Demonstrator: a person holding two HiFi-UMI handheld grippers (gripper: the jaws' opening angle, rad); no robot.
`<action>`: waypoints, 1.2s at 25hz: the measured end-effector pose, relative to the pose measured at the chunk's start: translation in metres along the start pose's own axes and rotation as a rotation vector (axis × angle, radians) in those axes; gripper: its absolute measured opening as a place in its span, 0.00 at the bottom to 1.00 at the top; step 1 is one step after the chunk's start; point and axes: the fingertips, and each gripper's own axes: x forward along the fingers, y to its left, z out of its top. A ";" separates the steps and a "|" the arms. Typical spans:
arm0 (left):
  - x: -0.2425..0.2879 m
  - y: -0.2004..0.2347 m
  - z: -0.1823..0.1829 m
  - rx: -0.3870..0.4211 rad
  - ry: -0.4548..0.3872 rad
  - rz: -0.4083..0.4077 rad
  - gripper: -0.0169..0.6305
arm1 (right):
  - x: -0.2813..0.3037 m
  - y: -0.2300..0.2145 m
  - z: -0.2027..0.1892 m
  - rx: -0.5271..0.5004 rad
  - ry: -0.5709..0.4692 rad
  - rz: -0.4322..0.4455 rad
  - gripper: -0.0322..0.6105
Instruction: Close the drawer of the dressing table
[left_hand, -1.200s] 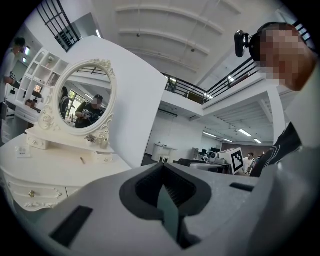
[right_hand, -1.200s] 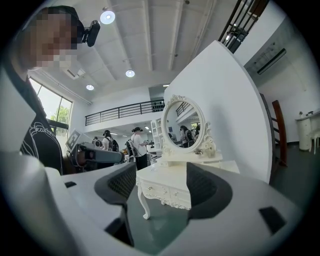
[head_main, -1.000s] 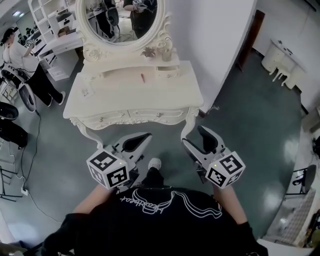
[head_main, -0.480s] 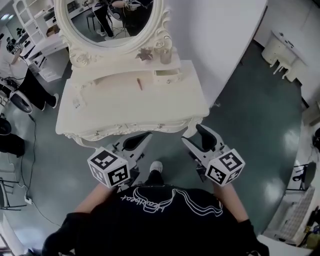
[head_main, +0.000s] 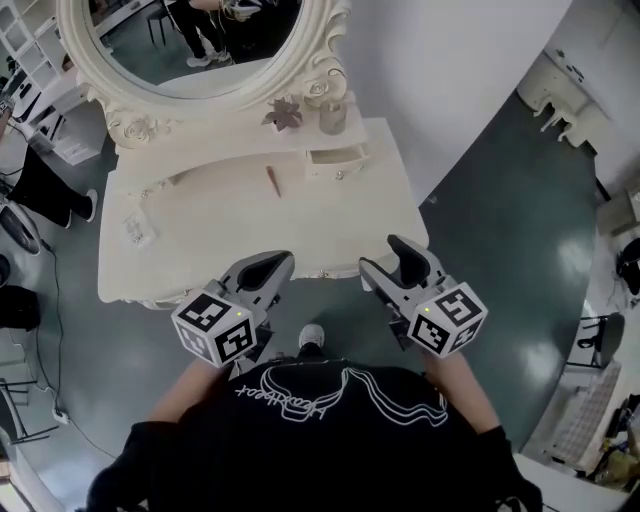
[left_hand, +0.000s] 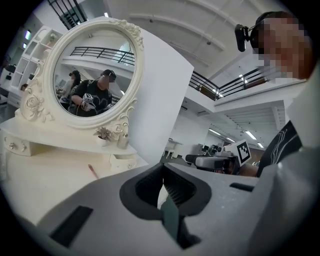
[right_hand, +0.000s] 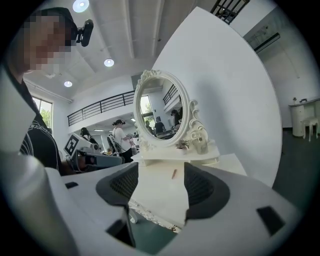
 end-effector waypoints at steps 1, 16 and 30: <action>0.004 0.010 0.002 0.003 0.002 0.002 0.03 | 0.010 -0.005 -0.002 -0.004 0.009 -0.005 0.48; 0.037 0.107 -0.018 -0.008 0.044 0.047 0.03 | 0.083 -0.056 -0.033 -0.006 0.104 -0.094 0.45; 0.069 0.142 -0.018 -0.031 0.064 0.109 0.03 | 0.140 -0.105 -0.055 -0.030 0.181 -0.089 0.42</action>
